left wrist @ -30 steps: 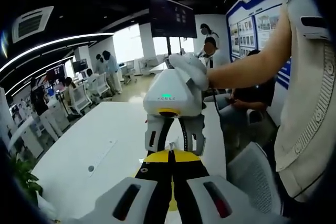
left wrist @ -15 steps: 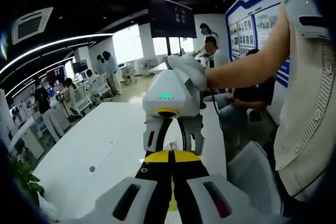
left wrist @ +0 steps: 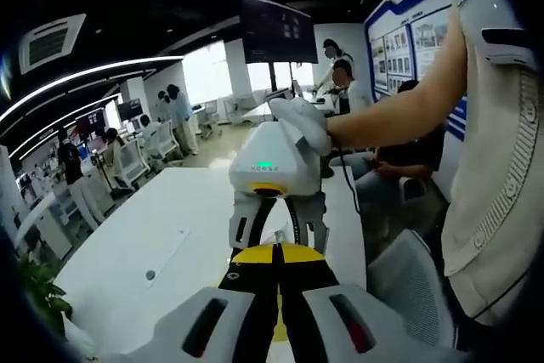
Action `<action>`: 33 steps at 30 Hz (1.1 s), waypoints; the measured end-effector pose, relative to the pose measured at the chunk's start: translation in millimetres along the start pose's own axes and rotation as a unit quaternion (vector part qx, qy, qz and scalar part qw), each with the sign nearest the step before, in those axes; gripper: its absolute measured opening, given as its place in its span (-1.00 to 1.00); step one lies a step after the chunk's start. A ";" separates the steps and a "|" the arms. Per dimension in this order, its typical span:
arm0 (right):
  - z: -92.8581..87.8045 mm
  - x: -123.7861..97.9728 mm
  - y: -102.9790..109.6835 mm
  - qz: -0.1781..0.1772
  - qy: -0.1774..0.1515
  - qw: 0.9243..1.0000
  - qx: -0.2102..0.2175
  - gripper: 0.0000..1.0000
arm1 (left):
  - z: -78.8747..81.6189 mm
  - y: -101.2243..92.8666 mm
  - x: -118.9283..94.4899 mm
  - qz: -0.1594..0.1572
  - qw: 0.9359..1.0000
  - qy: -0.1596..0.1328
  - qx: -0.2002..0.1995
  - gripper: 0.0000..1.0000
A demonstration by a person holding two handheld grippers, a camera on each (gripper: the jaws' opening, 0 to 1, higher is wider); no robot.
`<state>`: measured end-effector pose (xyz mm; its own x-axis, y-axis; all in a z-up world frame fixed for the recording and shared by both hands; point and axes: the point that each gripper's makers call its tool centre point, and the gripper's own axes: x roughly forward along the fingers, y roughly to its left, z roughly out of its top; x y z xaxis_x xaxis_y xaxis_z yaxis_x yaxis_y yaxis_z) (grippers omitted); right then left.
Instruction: Compare the silicone blocks by pressing each to a similar depth, holding the contact briefly, and releasing to observe deformation and rebound differences across the visible hardness samples.
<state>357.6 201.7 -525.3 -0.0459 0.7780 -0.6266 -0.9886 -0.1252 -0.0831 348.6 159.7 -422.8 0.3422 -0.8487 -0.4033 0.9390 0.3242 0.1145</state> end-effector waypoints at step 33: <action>-26.5 -30.3 22.1 -0.075 -0.069 0.976 0.192 0.45 | -10.7 4.6 -8.7 0.034 0.998 -0.010 -0.045 -1.00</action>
<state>340.9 159.0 -528.7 0.1105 0.8491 -0.5166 -0.9653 0.2154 0.1475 349.6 173.0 -428.5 0.4058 -0.8318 -0.3787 0.9075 0.4160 0.0587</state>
